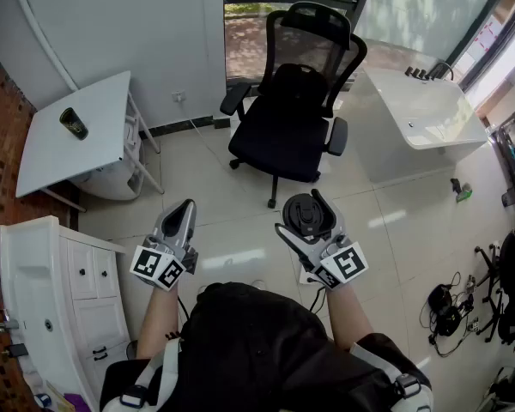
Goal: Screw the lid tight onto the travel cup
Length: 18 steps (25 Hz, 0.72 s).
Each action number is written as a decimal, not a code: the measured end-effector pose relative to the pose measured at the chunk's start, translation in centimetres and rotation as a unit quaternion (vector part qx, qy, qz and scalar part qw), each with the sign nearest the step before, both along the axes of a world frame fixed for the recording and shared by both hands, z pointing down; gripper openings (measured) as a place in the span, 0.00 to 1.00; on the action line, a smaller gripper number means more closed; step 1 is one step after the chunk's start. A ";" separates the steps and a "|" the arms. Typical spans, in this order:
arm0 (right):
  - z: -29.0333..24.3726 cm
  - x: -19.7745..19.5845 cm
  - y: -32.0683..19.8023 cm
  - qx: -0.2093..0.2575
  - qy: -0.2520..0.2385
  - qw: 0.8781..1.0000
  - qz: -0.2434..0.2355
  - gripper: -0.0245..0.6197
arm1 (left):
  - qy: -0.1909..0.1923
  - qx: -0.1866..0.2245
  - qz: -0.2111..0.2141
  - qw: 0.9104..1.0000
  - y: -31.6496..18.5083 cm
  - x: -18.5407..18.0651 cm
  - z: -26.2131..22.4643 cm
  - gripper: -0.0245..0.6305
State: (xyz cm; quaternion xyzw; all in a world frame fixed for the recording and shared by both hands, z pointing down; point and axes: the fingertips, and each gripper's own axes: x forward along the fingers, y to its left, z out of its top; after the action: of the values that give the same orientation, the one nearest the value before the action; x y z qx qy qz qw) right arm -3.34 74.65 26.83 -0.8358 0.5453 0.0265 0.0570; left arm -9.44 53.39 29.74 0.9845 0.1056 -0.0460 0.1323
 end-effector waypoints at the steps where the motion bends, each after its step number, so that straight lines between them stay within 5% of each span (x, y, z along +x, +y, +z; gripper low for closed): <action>1: 0.3 0.3 0.3 -0.001 0.003 1.000 -0.002 0.78 | 0.000 -0.001 -0.001 1.000 0.4 0.2 0.0 0.04; 8: 2.1 1.7 -0.7 -0.014 -0.007 0.999 -0.031 0.78 | -0.011 0.003 0.023 1.000 2.7 0.6 1.0 0.04; 18: 1.1 8.0 -8.6 -0.011 0.000 0.999 -0.030 0.78 | 0.005 -0.011 0.007 1.000 -7.0 6.5 0.8 0.04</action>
State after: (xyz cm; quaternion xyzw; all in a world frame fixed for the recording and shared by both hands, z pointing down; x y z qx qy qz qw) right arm 4.67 66.09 27.94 -0.8196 0.5706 0.0187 0.0489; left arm -2.92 46.43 30.50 0.9819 0.1129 -0.0514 0.1430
